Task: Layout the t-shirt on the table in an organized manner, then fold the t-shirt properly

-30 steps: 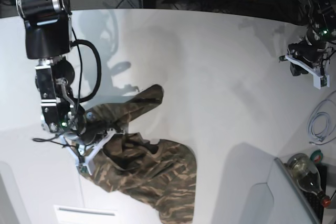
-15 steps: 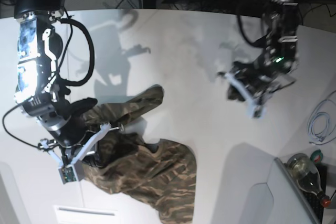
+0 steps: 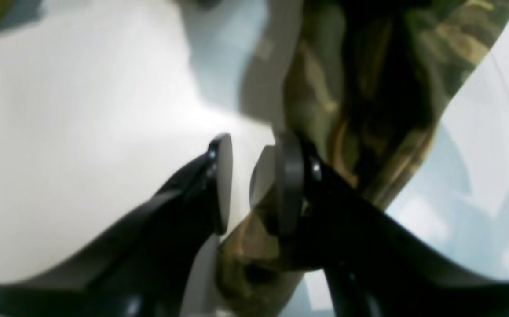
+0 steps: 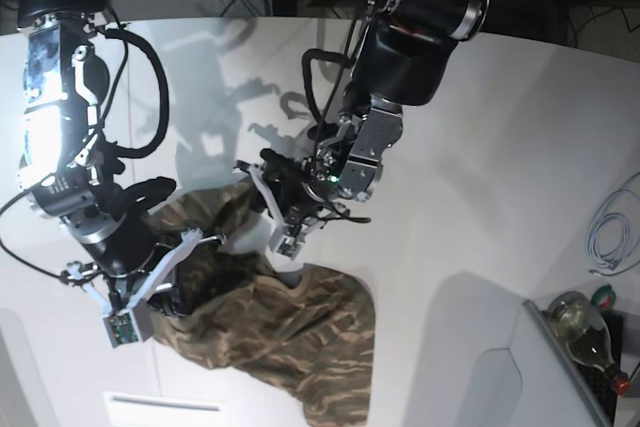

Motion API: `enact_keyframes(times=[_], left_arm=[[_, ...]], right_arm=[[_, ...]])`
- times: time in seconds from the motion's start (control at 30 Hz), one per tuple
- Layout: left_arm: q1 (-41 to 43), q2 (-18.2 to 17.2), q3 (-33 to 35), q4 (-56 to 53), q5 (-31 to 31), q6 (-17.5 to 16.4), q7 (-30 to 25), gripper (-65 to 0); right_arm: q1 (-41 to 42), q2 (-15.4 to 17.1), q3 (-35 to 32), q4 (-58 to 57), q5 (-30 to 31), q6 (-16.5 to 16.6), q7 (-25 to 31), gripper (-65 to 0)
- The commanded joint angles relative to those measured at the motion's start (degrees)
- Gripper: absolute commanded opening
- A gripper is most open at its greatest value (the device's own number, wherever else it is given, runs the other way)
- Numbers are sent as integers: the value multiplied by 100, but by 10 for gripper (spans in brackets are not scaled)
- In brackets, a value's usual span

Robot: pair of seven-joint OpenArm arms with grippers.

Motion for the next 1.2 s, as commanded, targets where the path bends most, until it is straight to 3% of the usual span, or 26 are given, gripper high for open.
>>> enact_keyframes(times=[0.0,0.1,0.2,0.3,0.4,0.47,0.63,0.87,0.93,1.07,1.13,1.17], left_arm=[[72,14,301,90,-183,10,38,-485],[266,-47,1145,591,-975,10,73,-485],[573,-548,1593,1488,-1590,10,82,-485],[863,-1102,1550,2446,-1898,71,82,-485],[942,-1532,978,2851,-1801,819,38,-485],[855,-1656,512,2701,-1660,924,38,-485],[-192,-1497,-33,1602,-1335,924,-32,-482],[-1633,-935,-24,-596,-1177,915,-1131,-467],[-1915,-820,-24,-1044,-1177,915,-1149,-408],[-2152,-715,73,-1369,-1177,915,-1166,-146],[-2178,-715,477,-1369,-1177,915,-1263,-81],[-2222,-715,802,-1396,-1177,915,-1333,-81]], right_arm=[[99,21,89,135,60,12,191,-644],[91,21,370,144,78,12,200,-644],[-59,21,546,328,86,12,200,-644],[-261,21,599,425,86,12,209,-644],[-393,21,599,407,69,12,218,-644],[-437,30,599,390,60,12,226,-644],[-481,30,599,390,60,21,200,-644],[-481,30,599,381,60,21,191,-644],[-481,30,599,372,60,21,191,-644],[-481,30,599,372,60,21,191,-644],[-481,30,599,372,60,21,191,-644],[-481,30,599,372,60,21,191,-644]])
